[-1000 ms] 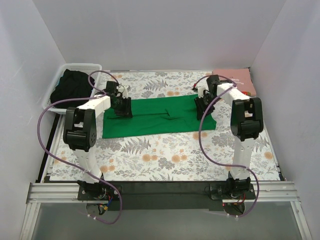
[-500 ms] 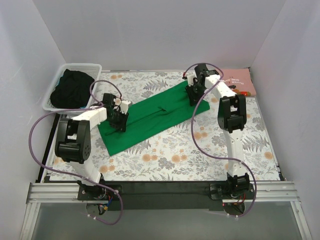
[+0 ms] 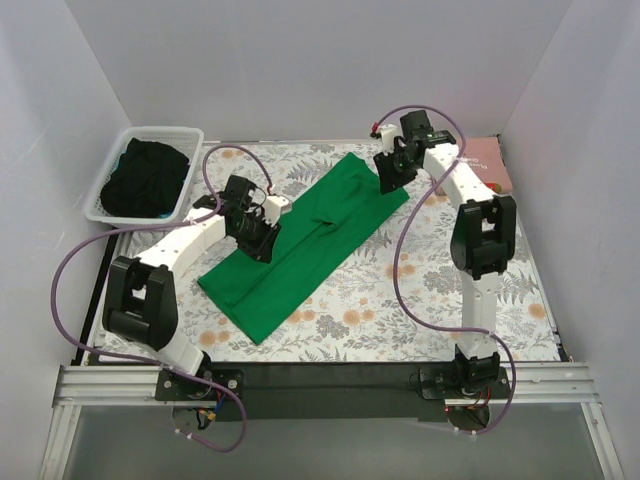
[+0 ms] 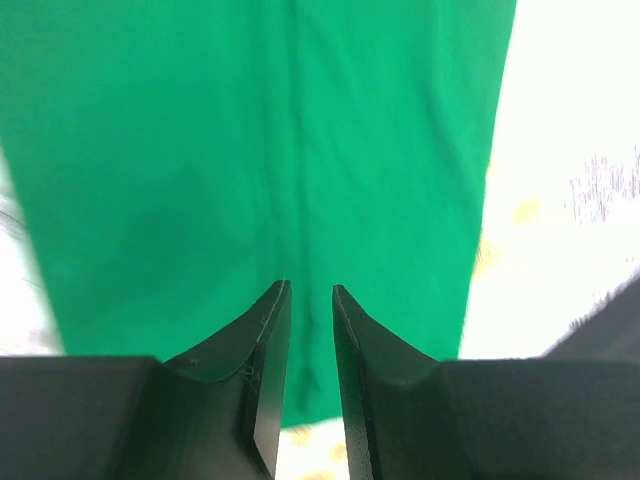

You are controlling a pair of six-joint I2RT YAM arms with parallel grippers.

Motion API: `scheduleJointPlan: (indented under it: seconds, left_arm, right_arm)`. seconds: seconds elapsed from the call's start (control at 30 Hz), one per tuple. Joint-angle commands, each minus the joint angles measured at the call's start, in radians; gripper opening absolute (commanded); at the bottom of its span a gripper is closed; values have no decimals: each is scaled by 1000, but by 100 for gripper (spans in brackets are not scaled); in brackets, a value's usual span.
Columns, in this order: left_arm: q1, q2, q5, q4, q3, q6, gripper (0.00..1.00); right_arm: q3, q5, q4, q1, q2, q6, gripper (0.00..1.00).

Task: Fold and stack the t-shirts
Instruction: Fold the tshirt

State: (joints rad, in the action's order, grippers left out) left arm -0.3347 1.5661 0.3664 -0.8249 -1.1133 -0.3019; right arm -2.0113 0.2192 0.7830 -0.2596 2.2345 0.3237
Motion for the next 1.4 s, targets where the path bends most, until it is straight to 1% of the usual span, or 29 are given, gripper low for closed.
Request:
scheduleJointPlan:
  seconds: [0.0, 0.03, 0.1, 0.13, 0.27, 0.5, 0.6, 0.63, 0.7, 0.73, 0.9, 0.93, 1.0, 1.03, 1.07, 1.2, 1.23, 1.3, 1.37]
  left_arm:
    - [5, 57, -18, 44, -65, 4, 23]
    - [6, 72, -62, 75, -72, 10, 23]
    - [5, 119, -101, 105, -69, 46, 23]
    - [6, 136, -113, 128, -69, 53, 23]
    - [10, 196, -161, 167, -74, 75, 23]
    - [5, 212, -169, 164, -20, 145, 22]
    - [-23, 212, -133, 119, 7, 153, 22]
    - [-52, 207, -115, 95, 15, 152, 22]
    - [-91, 190, -90, 79, 42, 139, 22]
    - [-139, 184, -78, 73, 52, 132, 21]
    - [-265, 176, 2, 41, 66, 54, 21]
    - [-308, 178, 14, 35, 63, 38, 21]
    - [-352, 178, 48, 32, 53, -8, 21]
    - [-395, 180, 60, 33, 47, -28, 21]
    - [-412, 183, 71, 39, 29, -46, 21]
    - [-428, 204, 202, 55, -34, -166, 22]
    - [-428, 203, 219, 72, -40, -205, 22]
    - [-418, 169, 244, 99, -45, -239, 23]
    - [-368, 135, 267, 142, -48, -290, 24]
  right_arm:
    - [68, 138, -19, -7, -144, -80, 44]
    - [84, 155, -19, -13, -147, -118, 42]
    - [108, 160, -21, -26, -127, -155, 40]
    - [105, 155, -21, -33, -113, -175, 34]
    - [85, 125, -21, -53, -49, -218, 20]
    - [48, 33, -19, -76, 45, -212, 8]
    - [45, -21, -18, -90, 69, -206, 3]
    - [39, -27, -18, -93, 77, -207, 1]
    - [29, -50, -14, -93, 100, -206, 1]
    - [22, -58, -13, -95, 108, -199, 1]
    - [-36, -107, -14, -95, 155, -167, 1]
    - [-47, -110, -14, -95, 165, -160, 1]
    - [-91, -100, -13, -95, 192, -144, 1]
    - [-108, -84, -13, -102, 201, -137, 1]
    - [-122, -57, -14, -107, 211, -130, 1]
    - [-245, -9, -17, -147, 273, -110, 1]
    - [-259, 8, -19, -161, 281, -109, 1]
    - [-283, 39, -25, -168, 284, -127, 1]
    - [-293, 40, -30, -165, 266, -130, 1]
